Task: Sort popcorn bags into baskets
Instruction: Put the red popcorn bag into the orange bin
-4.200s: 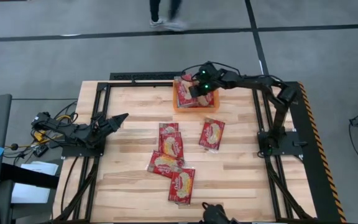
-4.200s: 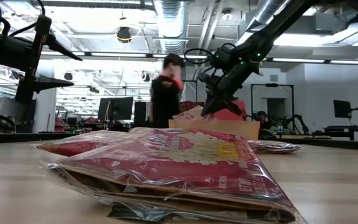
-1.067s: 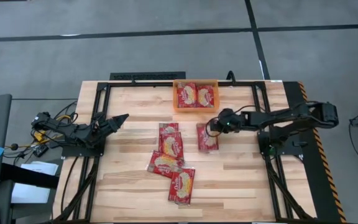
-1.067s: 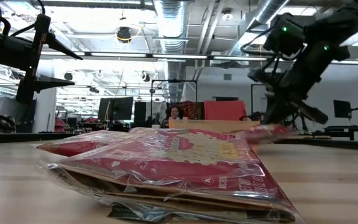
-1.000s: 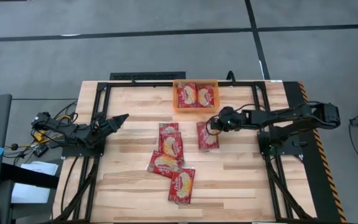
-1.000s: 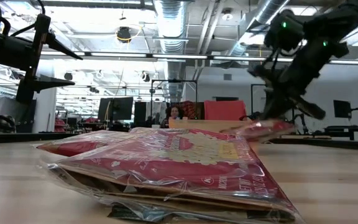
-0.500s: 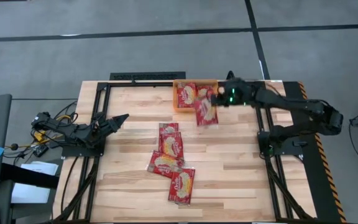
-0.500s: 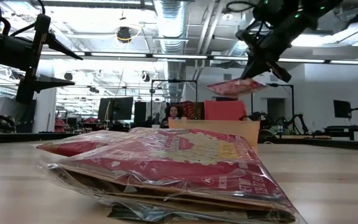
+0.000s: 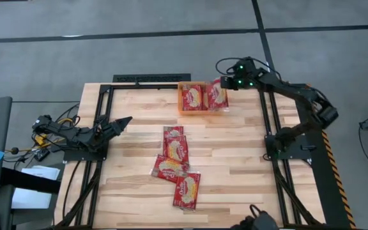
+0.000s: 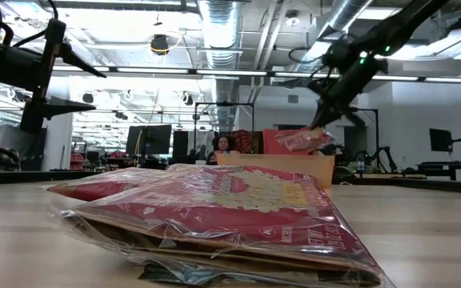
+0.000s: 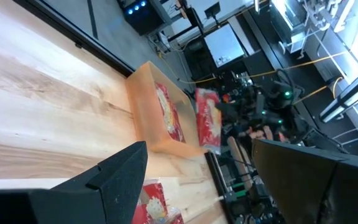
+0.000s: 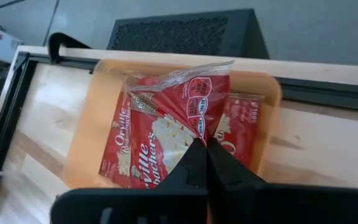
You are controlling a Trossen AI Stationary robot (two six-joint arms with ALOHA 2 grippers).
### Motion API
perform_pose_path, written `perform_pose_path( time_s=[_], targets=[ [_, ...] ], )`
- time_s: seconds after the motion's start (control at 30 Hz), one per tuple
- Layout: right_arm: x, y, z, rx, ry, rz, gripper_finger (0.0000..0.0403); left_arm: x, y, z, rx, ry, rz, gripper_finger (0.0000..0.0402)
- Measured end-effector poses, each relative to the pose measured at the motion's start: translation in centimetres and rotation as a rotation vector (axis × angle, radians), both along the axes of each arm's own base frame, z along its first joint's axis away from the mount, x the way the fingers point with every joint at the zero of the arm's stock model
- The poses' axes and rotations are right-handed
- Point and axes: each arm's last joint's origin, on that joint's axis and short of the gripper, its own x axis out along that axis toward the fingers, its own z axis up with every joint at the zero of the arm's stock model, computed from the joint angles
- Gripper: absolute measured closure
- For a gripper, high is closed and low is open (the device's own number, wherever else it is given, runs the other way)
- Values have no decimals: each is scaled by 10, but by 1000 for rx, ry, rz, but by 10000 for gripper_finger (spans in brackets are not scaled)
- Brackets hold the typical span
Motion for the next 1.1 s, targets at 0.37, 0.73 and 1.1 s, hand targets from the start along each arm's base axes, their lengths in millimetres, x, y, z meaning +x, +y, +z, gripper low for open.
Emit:
perform_pose_path(
  time_s=[0.37,0.73,1.1],
  targets=[
    [17,-23,-43,36,24,-1,395,-1,1,0,-10,-6,27,123],
    [17,-24,-45,31,33,13,275,-1,1,-1,-5,0,30,123],
    [-3,-3,41,-39,15,37,190,2,-3,3,21,19,-161,123]
  ],
)
